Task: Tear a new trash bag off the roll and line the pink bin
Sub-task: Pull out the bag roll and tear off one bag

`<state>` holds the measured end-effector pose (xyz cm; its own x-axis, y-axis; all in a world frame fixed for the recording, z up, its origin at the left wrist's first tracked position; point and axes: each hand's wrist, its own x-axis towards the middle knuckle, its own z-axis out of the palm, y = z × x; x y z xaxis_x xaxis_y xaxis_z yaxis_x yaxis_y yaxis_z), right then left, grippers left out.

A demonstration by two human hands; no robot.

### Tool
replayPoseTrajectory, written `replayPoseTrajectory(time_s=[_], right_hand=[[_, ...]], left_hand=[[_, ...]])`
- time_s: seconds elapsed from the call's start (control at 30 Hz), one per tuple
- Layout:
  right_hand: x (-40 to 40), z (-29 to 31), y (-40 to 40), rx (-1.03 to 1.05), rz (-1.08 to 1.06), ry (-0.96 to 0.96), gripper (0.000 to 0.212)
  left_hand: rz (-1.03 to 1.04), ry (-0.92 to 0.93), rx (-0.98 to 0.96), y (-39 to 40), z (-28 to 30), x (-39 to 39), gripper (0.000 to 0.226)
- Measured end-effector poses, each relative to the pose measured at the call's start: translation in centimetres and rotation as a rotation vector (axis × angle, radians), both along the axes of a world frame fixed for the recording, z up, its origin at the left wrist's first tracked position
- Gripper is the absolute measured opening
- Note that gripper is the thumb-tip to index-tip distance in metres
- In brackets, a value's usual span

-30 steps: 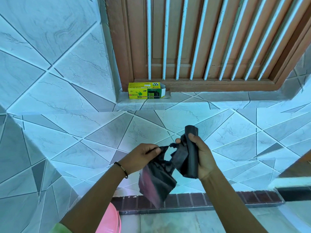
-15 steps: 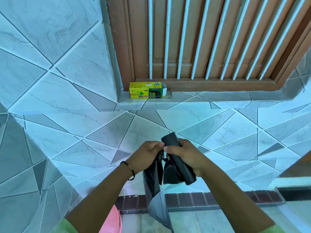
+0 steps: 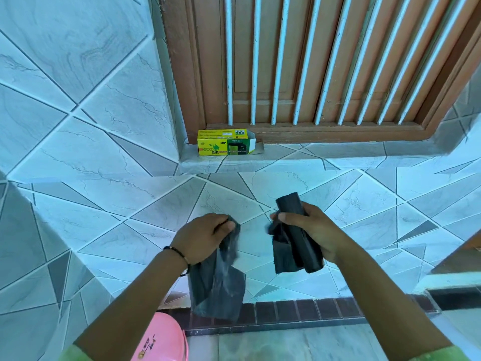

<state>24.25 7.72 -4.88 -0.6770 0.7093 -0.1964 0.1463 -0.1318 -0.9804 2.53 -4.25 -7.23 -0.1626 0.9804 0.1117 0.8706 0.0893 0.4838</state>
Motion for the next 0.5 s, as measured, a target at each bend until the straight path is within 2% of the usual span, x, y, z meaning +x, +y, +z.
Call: replayPoseTrajectory(time_s=[0.07,0.1,0.17,0.23,0.3,0.37,0.43,0.5], right_hand=[[-0.4,-0.3,-0.2,-0.159,-0.023,0.173,0.032],[-0.7,-0.4,-0.3,-0.231,-0.029,0.257,0.035],[-1.1,-0.9,-0.7,-0.340,-0.012,0.379,0.056],[-1.7,-1.4,-1.1,-0.411,-0.015,0.465,0.072],[-2.3,-1.5,-1.5,-0.474,-0.059,0.564,0.073],[-2.7,-1.5,-1.7,-0.555,-0.181,0.663,0.059],[-3.1,-1.8,-1.9,-0.621,-0.307,0.735,0.045],[-3.4,-2.3,-2.1,-0.646,-0.339,0.765,0.052]], left_hand=[[0.050,0.065,-0.016,0.2,-0.1,0.8,0.079],[0.084,0.071,0.006,0.3,-0.2,1.2,0.087],[0.161,-0.041,0.073,0.4,-0.1,2.2,0.080],[0.148,-0.392,0.066,0.9,-0.1,3.1,0.079],[0.067,-0.677,0.004,1.5,-0.2,4.1,0.081],[0.070,-0.796,-0.040,1.9,-1.0,5.1,0.084],[0.048,-0.817,-0.001,1.5,-1.8,5.9,0.073],[0.037,-0.849,0.039,1.2,-2.1,6.7,0.065]])
